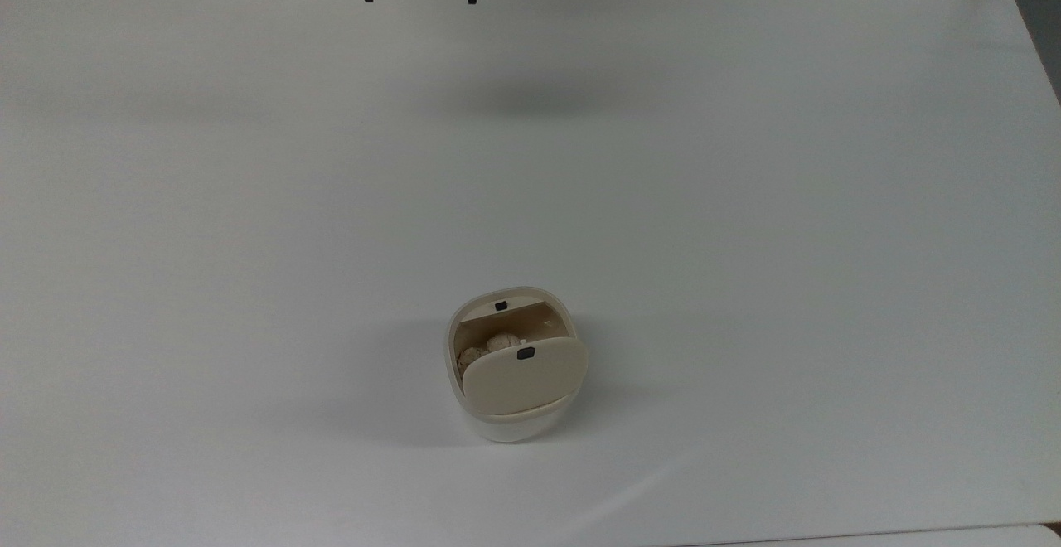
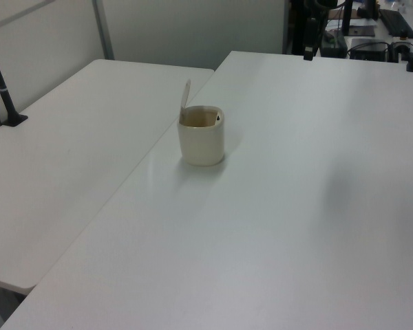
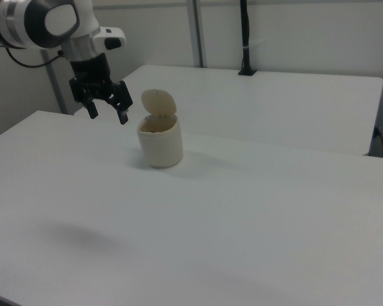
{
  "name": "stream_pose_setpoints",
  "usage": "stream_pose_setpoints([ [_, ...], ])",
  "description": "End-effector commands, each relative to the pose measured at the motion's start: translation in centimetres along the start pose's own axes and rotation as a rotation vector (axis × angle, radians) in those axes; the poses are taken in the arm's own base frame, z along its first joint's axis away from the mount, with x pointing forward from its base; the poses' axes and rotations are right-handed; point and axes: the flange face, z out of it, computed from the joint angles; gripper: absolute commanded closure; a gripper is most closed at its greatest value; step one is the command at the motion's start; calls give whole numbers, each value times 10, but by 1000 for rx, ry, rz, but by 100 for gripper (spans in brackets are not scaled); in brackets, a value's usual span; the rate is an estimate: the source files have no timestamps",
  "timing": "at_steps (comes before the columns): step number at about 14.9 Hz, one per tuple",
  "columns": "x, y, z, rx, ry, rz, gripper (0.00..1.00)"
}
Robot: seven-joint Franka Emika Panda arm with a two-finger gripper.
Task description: Close the trash bin
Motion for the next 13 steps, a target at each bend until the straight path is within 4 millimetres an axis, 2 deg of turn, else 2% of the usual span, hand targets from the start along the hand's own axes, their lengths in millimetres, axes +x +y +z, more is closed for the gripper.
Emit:
stream_pose_setpoints([
  [1,-1,1,-2,10,1,-26,0],
  [4,4,1,4,8,3,-114,0],
  [7,21,-3,13,-2,39,-206,0],
  [10,47,-7,25,-4,143,-181,34],
  [11,59,-10,22,-3,194,-156,47],
  [13,85,-29,32,17,237,-64,79],
])
